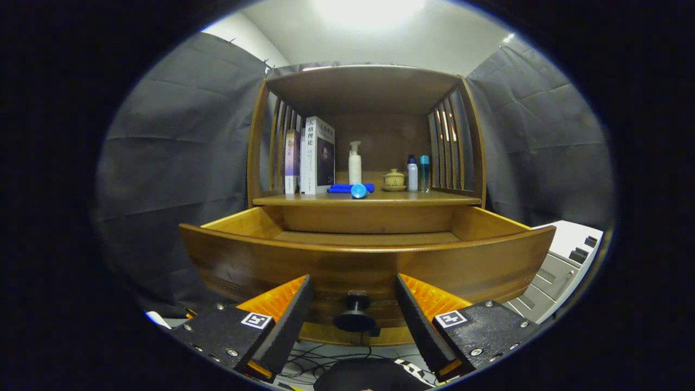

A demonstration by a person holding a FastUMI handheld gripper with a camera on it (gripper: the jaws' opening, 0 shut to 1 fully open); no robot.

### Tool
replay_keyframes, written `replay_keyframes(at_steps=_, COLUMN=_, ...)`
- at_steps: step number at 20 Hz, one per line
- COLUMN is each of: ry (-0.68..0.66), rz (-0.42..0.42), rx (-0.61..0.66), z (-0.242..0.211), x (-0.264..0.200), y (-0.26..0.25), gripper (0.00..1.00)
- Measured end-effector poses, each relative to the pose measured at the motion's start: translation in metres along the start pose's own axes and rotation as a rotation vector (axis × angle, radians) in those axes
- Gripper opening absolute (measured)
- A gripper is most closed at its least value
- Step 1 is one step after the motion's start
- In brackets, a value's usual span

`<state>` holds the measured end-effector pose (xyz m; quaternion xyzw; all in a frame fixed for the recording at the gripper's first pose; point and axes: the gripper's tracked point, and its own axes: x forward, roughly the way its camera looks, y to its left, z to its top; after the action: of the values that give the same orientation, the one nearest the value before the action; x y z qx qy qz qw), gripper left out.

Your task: Pull open the drawer, take out the items inside it, and place them on the countertop above the cabinet.

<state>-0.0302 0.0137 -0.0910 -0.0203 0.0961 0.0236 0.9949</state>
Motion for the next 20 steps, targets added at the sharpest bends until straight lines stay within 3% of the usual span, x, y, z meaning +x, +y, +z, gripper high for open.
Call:
replay_keyframes(at_steps=9, ry=-0.04, rz=-0.09, rx=-0.097, z=-0.006, x=0.007, y=-0.002, gripper=0.93)
replay_keyframes(at_steps=20, ry=-0.021, rz=-0.06, rx=-0.043, z=-0.008, x=0.033, y=0.009, gripper=0.95)
